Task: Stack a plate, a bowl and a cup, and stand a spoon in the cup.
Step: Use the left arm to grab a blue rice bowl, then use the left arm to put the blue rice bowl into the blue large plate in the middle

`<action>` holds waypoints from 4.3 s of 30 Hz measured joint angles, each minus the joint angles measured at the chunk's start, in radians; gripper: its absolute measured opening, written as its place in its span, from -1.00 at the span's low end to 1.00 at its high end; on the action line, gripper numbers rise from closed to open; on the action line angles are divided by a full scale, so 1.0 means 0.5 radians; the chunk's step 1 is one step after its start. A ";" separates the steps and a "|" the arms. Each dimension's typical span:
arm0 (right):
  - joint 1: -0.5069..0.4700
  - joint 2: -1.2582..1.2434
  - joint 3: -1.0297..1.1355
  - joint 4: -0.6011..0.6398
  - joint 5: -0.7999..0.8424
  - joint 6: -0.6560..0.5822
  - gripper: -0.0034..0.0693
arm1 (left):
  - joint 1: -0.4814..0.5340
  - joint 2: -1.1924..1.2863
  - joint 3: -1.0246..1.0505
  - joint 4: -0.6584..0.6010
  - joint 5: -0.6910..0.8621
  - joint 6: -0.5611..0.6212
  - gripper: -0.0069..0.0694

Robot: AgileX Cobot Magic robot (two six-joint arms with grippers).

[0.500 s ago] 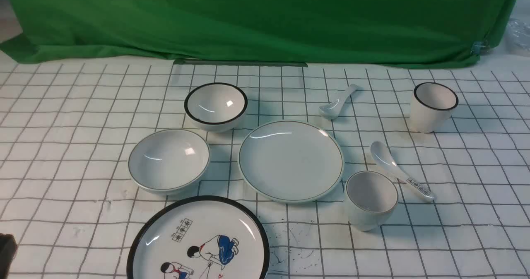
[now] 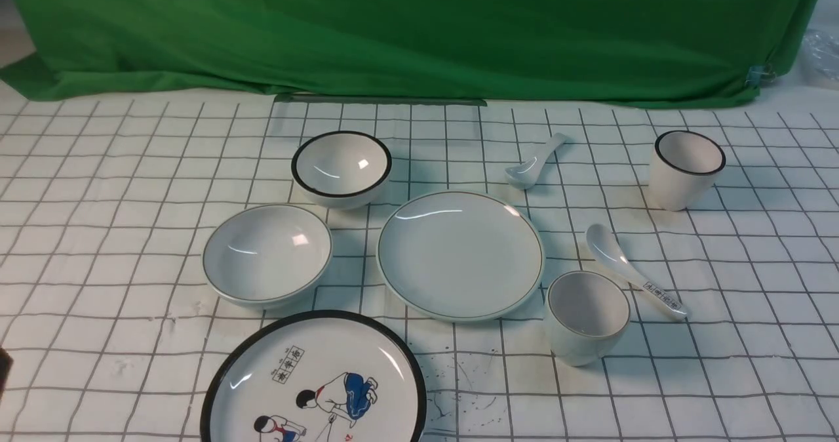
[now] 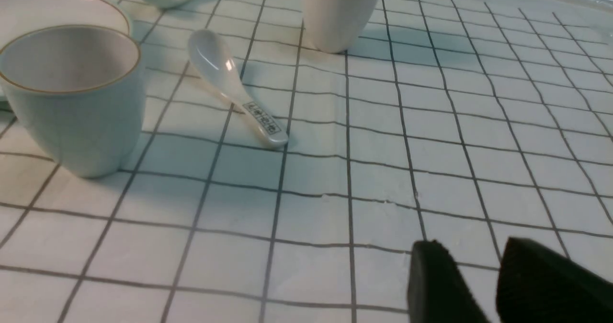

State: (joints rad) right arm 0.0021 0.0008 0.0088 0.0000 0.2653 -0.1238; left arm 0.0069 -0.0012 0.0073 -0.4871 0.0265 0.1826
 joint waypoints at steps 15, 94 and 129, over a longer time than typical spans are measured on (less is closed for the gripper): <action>0.000 0.000 0.000 -0.136 -0.037 -0.206 -0.25 | 0.000 0.000 0.000 -0.166 -0.891 -0.506 -0.81; 0.858 1.696 -1.527 0.171 0.901 0.365 -0.80 | -0.537 3.439 -2.632 -0.099 1.257 0.112 -0.68; 0.854 2.597 -1.929 -0.051 0.668 0.527 0.71 | -0.864 4.076 -3.118 0.338 1.349 -0.186 0.24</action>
State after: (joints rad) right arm 0.4292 1.2992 -0.9559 -0.0253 0.5994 0.1396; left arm -0.4254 2.0366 -1.5519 -0.3181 0.7009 0.0893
